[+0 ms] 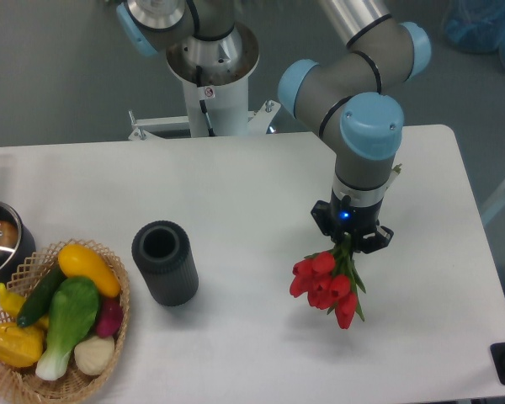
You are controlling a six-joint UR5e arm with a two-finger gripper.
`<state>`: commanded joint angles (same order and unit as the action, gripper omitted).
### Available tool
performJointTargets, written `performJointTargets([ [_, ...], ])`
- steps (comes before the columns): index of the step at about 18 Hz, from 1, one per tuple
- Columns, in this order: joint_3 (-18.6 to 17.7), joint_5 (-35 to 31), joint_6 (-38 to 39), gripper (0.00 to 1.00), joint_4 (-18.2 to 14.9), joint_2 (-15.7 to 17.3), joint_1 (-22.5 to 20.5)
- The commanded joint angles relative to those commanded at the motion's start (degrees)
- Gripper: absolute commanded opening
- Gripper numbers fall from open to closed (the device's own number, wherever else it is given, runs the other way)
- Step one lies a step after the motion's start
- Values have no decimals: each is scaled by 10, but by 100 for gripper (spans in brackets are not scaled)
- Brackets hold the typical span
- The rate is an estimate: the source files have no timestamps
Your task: Insert the flowers into the vase
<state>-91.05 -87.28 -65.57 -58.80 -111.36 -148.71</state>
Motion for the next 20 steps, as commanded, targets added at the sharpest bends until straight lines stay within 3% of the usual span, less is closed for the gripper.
performJointTargets([
  [9, 25, 30, 4, 0, 3, 5, 2],
  [15, 31, 165, 11, 0, 8, 44, -8],
  [20, 32, 289, 67, 0, 22, 62, -18],
])
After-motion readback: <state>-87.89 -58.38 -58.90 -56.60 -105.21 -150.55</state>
